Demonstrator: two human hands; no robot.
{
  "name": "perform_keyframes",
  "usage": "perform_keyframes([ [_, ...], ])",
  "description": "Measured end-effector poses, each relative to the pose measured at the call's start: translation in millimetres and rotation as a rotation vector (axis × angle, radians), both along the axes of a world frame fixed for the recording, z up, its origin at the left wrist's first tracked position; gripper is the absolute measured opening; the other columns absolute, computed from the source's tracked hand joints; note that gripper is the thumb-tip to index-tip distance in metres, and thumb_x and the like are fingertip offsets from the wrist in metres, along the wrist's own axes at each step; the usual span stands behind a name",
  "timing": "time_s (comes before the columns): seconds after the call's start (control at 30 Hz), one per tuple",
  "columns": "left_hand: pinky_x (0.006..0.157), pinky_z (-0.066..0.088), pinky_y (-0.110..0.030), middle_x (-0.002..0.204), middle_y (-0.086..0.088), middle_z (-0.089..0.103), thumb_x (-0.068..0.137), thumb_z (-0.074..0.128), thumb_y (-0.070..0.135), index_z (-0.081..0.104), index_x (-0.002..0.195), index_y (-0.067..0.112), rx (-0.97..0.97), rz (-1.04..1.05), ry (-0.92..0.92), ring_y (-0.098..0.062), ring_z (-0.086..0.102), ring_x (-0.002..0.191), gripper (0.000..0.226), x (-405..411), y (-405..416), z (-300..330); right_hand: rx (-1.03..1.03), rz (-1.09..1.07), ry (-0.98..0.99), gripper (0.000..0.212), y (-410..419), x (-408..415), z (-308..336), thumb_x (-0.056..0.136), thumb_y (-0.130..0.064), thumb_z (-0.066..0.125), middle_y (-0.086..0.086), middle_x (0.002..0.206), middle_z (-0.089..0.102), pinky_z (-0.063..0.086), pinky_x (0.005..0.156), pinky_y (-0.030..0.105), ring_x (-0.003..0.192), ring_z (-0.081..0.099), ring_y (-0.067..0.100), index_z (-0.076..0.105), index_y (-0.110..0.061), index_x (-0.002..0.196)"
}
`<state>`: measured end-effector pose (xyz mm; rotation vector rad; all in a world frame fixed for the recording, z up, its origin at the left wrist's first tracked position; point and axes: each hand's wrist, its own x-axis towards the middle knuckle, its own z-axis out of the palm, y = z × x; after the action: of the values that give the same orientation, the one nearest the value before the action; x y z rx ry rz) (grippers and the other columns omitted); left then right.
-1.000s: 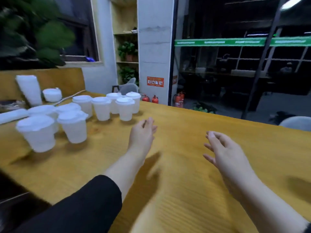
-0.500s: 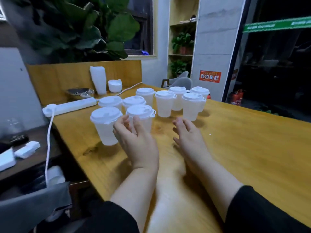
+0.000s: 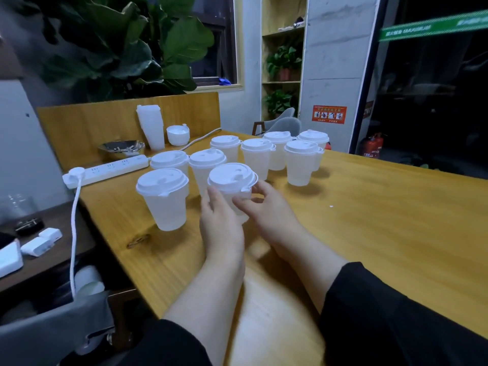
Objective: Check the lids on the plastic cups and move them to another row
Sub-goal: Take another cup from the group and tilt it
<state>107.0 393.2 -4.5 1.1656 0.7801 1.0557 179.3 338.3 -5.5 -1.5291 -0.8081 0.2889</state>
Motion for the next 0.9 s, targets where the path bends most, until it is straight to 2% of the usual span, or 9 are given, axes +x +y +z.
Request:
perform_keyframes([
  [0.07,0.103,0.053,-0.04,0.115,0.006,0.076,0.109,0.037,0.051,0.071,0.119,0.025,-0.014,-0.078,-0.014,-0.018,0.069,0.113,0.044,-2,-8,2,-0.014,-0.056,-0.008,0.054,-19,1,1,0.073,-0.043,0.08,0.003,0.124,0.067,0.057,0.094,0.035,0.109,0.069,0.016,0.066,-0.023,0.122],
  [0.17,0.082,0.054,-0.028,0.084,0.017,0.078,0.111,0.037,0.043,0.071,0.094,0.024,-0.042,-0.252,-0.063,-0.011,0.072,0.099,0.042,-5,-34,16,-0.044,-0.141,-0.021,0.055,-67,3,9,0.083,-0.033,0.083,-0.005,0.13,0.066,0.051,0.105,0.041,0.119,0.063,0.011,0.058,-0.022,0.131],
  [0.27,0.085,0.057,-0.032,0.091,0.012,0.079,0.11,0.042,0.043,0.073,0.098,0.023,0.051,-0.453,-0.008,-0.013,0.074,0.099,0.039,-2,-75,32,-0.069,-0.279,-0.066,0.053,-135,6,17,0.086,-0.028,0.081,-0.009,0.128,0.066,0.051,0.102,0.034,0.118,0.063,0.007,0.055,-0.024,0.131],
  [0.37,0.087,0.06,-0.041,0.091,0.003,0.079,0.106,0.049,0.049,0.073,0.097,0.019,0.191,-0.645,0.067,-0.02,0.075,0.094,0.039,10,-131,45,-0.09,-0.403,-0.113,0.055,-216,-1,27,0.085,-0.03,0.081,-0.015,0.123,0.068,0.052,0.084,0.014,0.105,0.065,-0.005,0.055,-0.03,0.134],
  [0.43,0.092,0.059,-0.05,0.09,0.0,0.078,0.101,0.054,0.055,0.071,0.095,0.018,0.281,-0.768,0.123,-0.024,0.074,0.094,0.042,18,-173,52,-0.107,-0.47,-0.115,0.055,-274,-11,32,0.085,-0.028,0.081,-0.017,0.122,0.069,0.051,0.077,0.01,0.1,0.065,-0.01,0.056,-0.031,0.135],
  [0.57,0.088,0.062,-0.049,0.082,0.0,0.077,0.098,0.06,0.055,0.068,0.096,0.019,0.347,-0.972,0.159,-0.022,0.076,0.083,0.036,34,-253,56,-0.137,-0.599,-0.072,0.056,-372,-36,36,0.083,-0.023,0.082,-0.016,0.122,0.071,0.056,0.082,0.017,0.102,0.068,-0.004,0.057,-0.03,0.133],
  [0.67,0.082,0.063,-0.047,0.09,-0.003,0.075,0.101,0.056,0.052,0.067,0.104,0.02,0.423,-1.067,0.181,-0.018,0.074,0.075,0.035,37,-299,54,-0.179,-0.635,-0.04,0.058,-422,-53,32,0.081,-0.025,0.084,-0.016,0.124,0.07,0.058,0.091,0.029,0.107,0.069,0.002,0.057,-0.033,0.131],
  [0.77,0.076,0.061,-0.053,0.094,-0.013,0.073,0.103,0.054,0.048,0.07,0.096,0.016,0.564,-1.074,0.185,-0.03,0.068,0.08,0.036,38,-328,43,-0.226,-0.636,-0.035,0.058,-450,-63,20,0.081,-0.025,0.087,-0.019,0.127,0.068,0.056,0.098,0.04,0.113,0.068,0.005,0.057,-0.035,0.131],
  [0.9,0.083,0.056,-0.057,0.089,-0.01,0.07,0.094,0.051,0.053,0.072,0.088,0.022,0.665,-1.079,0.076,-0.031,0.063,0.089,0.038,36,-335,28,-0.252,-0.546,-0.039,0.061,-468,-68,16,0.084,-0.019,0.084,-0.02,0.13,0.067,0.052,0.105,0.035,0.12,0.064,0.001,0.055,-0.033,0.136],
])
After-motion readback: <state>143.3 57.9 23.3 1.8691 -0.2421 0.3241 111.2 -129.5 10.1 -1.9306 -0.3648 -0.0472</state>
